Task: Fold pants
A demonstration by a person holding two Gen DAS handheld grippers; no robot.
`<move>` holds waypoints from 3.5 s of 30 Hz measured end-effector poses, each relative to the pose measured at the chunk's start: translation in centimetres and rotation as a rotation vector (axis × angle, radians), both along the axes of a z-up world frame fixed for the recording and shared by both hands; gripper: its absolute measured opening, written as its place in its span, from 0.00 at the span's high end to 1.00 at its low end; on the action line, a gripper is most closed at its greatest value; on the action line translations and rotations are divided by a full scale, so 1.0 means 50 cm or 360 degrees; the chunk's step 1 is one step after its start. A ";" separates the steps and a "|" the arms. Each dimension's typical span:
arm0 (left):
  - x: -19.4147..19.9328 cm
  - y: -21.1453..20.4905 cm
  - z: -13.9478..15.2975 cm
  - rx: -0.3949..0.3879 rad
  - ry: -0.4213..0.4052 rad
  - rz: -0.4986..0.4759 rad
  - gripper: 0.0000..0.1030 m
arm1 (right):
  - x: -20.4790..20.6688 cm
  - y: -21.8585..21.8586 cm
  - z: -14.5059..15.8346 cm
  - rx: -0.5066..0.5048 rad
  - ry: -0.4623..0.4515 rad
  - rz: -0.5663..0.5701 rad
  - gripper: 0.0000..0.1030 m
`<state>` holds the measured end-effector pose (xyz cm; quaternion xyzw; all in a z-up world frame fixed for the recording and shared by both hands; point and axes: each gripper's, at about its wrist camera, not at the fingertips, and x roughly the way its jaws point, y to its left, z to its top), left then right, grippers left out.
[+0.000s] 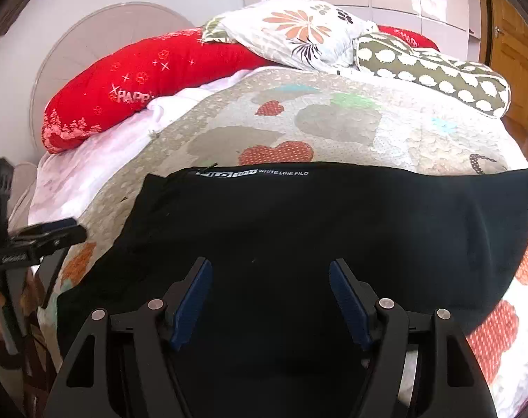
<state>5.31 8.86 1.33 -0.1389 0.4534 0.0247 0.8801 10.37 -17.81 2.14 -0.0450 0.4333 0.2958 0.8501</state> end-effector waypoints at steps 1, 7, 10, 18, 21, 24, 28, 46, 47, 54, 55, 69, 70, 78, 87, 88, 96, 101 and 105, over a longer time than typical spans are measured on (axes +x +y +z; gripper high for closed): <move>0.018 0.000 -0.005 0.0018 0.0016 -0.0017 0.14 | 0.007 0.001 -0.002 -0.0001 0.0005 0.0002 0.31; 0.131 0.004 -0.046 0.0069 0.0098 -0.0080 0.14 | 0.037 -0.001 -0.003 -0.0003 -0.0004 0.0002 0.30; 0.175 -0.006 -0.070 0.0050 0.0142 -0.0142 0.14 | 0.061 -0.011 0.003 -0.0031 -0.0018 -0.0030 0.29; 0.188 -0.056 -0.032 0.0103 0.0020 -0.0289 0.72 | 0.124 -0.052 0.006 -0.0022 0.0090 -0.0126 0.26; 0.137 -0.072 0.024 0.0110 -0.0131 -0.0349 0.79 | 0.135 -0.084 0.013 0.0082 0.0141 -0.0206 0.25; 0.058 -0.102 0.083 0.0119 -0.0310 -0.0469 0.80 | 0.144 -0.120 0.025 0.0196 0.0210 -0.0296 0.24; -0.041 -0.154 0.121 0.0170 -0.0431 -0.0598 0.81 | 0.148 -0.191 0.047 0.0455 0.0326 -0.0450 0.20; -0.203 -0.244 0.084 0.0130 -0.0376 -0.0709 0.84 | 0.149 -0.263 0.009 0.0660 0.0499 -0.0535 0.95; -0.204 -0.235 0.082 0.0115 -0.0372 -0.0688 0.84 | 0.128 -0.272 0.019 0.0661 0.0463 -0.0523 0.95; -0.216 -0.169 0.099 0.0041 -0.0418 -0.0549 0.86 | -0.098 -0.342 0.123 0.0653 0.0157 -0.0441 0.95; -0.224 -0.162 0.102 0.0036 -0.0436 -0.0545 0.86 | -0.122 -0.343 0.127 0.0661 0.0138 -0.0433 0.95; -0.276 -0.105 -0.026 0.0022 -0.0202 -0.0471 0.87 | -0.361 -0.340 -0.048 0.0475 0.0270 -0.0487 0.95; -0.279 -0.107 -0.020 0.0041 -0.0216 -0.0476 0.87 | -0.368 -0.339 -0.039 0.0479 0.0252 -0.0471 0.95; -0.291 -0.065 0.010 0.0132 -0.0298 -0.0382 0.89 | -0.425 -0.286 -0.041 0.0416 0.0284 -0.0284 0.96; -0.302 0.010 0.016 -0.0058 -0.0305 -0.0184 0.30 | -0.413 -0.307 0.012 0.0511 0.0223 -0.0264 0.49; -0.305 0.005 0.025 -0.0067 -0.0336 -0.0178 0.24 | -0.407 -0.304 0.024 0.0515 0.0196 -0.0258 0.46; -0.226 -0.061 0.024 -0.0035 -0.0248 -0.0285 0.23 | -0.279 -0.251 0.063 0.0381 0.0032 -0.0330 0.42; -0.175 -0.097 -0.001 -0.0038 -0.0174 -0.0337 0.23 | -0.139 -0.202 0.044 0.0155 0.0001 -0.0349 0.38; -0.145 -0.108 -0.004 -0.0074 -0.0166 -0.0366 0.30 | -0.043 -0.144 0.000 0.0057 0.0097 -0.0180 0.38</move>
